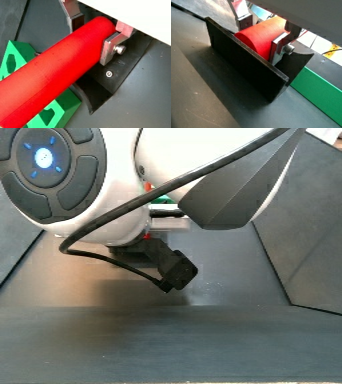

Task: Pick up the round object. Move up. Place the round object on the fixture. Regrasp the round object. Move to above the board. Insert the round object.
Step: Place the round object on the fixture, then regrasp the round object.

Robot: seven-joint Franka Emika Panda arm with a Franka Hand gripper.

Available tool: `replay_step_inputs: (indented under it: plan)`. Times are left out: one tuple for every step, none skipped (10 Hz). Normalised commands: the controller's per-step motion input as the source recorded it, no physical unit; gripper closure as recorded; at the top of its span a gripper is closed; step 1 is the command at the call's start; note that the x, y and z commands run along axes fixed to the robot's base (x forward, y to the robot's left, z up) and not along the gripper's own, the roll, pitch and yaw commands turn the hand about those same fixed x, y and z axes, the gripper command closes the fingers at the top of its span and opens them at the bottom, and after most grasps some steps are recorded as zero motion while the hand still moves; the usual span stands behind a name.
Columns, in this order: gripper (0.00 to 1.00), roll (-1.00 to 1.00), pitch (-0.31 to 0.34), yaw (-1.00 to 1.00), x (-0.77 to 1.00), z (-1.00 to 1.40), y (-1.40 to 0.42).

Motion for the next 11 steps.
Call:
replay_step_inputs:
  plan:
    - [1.00,0.00,0.000,0.00,0.00,-0.17,-0.50]
    - [0.00,0.00,0.000,0.00,0.00,0.00,0.00]
    - [0.00,-0.07,0.039,0.03,0.00,1.00,0.00]
    - [0.00,-0.06,0.040,0.04,0.00,1.00,0.00]
    - [0.00,-0.02,0.045,0.03,-0.02,1.00,0.00]
    - [0.00,0.00,0.046,0.02,-0.02,1.00,0.00]
    - [0.00,0.03,0.056,0.01,-0.03,1.00,0.00]
    - [0.00,0.04,0.064,0.01,-0.04,0.89,0.00]
    - [0.00,0.05,0.066,-0.01,-0.04,0.71,0.00]
    - [0.00,0.06,0.065,-0.01,-0.04,0.53,0.00]
    - [0.00,0.06,0.063,-0.03,-0.03,0.23,0.00]
